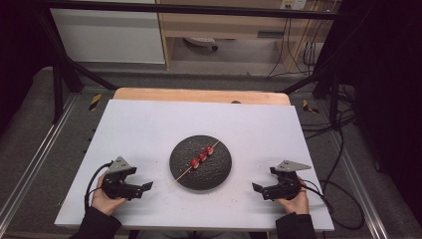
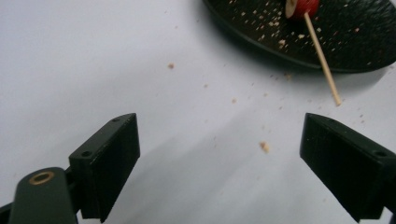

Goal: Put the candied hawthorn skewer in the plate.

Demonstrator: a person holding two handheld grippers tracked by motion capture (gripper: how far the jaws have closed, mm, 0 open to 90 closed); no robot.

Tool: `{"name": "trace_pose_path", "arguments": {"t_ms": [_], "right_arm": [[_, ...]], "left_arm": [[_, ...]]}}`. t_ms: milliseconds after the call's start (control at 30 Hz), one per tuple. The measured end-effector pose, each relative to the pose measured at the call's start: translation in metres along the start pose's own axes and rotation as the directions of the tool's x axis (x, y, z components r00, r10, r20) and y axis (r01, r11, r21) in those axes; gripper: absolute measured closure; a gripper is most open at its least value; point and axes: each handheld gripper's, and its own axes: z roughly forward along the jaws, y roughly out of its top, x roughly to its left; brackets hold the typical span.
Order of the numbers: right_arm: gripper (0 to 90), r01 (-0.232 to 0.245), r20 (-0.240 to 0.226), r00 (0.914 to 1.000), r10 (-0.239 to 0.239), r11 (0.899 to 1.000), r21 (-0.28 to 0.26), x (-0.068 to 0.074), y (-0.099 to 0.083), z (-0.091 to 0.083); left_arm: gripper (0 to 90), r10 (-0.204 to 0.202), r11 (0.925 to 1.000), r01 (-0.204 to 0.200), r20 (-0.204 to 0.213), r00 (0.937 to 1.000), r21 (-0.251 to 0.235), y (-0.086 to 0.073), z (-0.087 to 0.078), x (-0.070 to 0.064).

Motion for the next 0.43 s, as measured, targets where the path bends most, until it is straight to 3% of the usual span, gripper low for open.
{"name": "trace_pose_path", "arguments": {"t_ms": [167,433], "right_arm": [[0.2,0.0,-0.003,1.0,0.0,1.0,0.006,0.0001,-0.0002,0.0],[0.2,-0.002,-0.008,1.0,0.002,1.0,0.012,0.0002,-0.0007,-0.0004]], "left_arm": [[11.1,0.009,0.9999,-0.009,-0.014,0.9999,0.005,-0.0095,-0.0011,0.0035],[11.1,0.014,0.9999,-0.014,-0.006,0.9999,-0.005,-0.0105,-0.0016,0.0041]]}}
